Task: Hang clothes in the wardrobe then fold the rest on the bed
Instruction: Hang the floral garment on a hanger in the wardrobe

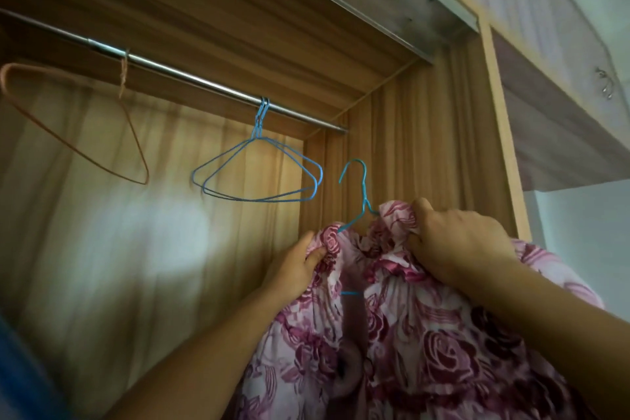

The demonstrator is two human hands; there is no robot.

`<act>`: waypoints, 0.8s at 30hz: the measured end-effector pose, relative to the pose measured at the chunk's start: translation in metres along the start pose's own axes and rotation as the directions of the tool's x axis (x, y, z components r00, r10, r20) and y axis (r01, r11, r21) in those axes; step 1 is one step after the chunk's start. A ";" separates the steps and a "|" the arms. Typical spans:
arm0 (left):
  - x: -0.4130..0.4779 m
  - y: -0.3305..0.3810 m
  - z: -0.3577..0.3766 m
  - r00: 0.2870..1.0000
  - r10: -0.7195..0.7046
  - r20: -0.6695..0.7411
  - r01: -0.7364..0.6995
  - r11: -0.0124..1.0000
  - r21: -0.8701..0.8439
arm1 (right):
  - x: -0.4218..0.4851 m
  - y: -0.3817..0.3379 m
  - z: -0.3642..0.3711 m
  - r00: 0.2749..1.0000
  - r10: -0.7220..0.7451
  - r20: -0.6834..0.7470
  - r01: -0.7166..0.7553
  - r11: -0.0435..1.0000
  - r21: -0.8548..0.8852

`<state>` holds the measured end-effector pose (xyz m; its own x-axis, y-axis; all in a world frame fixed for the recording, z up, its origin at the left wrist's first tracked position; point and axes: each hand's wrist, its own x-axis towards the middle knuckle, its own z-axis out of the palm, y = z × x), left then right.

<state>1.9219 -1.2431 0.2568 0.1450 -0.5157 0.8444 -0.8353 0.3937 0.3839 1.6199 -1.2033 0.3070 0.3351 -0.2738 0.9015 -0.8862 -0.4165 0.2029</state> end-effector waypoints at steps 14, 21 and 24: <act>0.171 -0.001 -0.028 0.934 0.008 -0.358 0.027 0.995 0.093 | 0.178 -0.022 0.016 0.988 -0.046 -0.150 0.030 0.994 -0.108; 0.226 -0.014 -0.045 0.904 -0.026 -0.427 0.121 0.973 0.196 | 0.232 -0.030 0.028 0.985 -0.031 -0.171 0.006 0.990 -0.140; 0.231 -0.021 -0.043 0.918 -0.039 -0.396 0.132 0.969 0.210 | 0.240 -0.036 0.037 0.990 -0.029 -0.140 0.009 0.990 -0.143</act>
<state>1.9962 -1.3377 0.4597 0.3756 -0.1874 0.9076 -0.9015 0.1535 0.4047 1.7439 -1.2867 0.5022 0.3128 -0.1374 0.9398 -0.9197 -0.2910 0.2636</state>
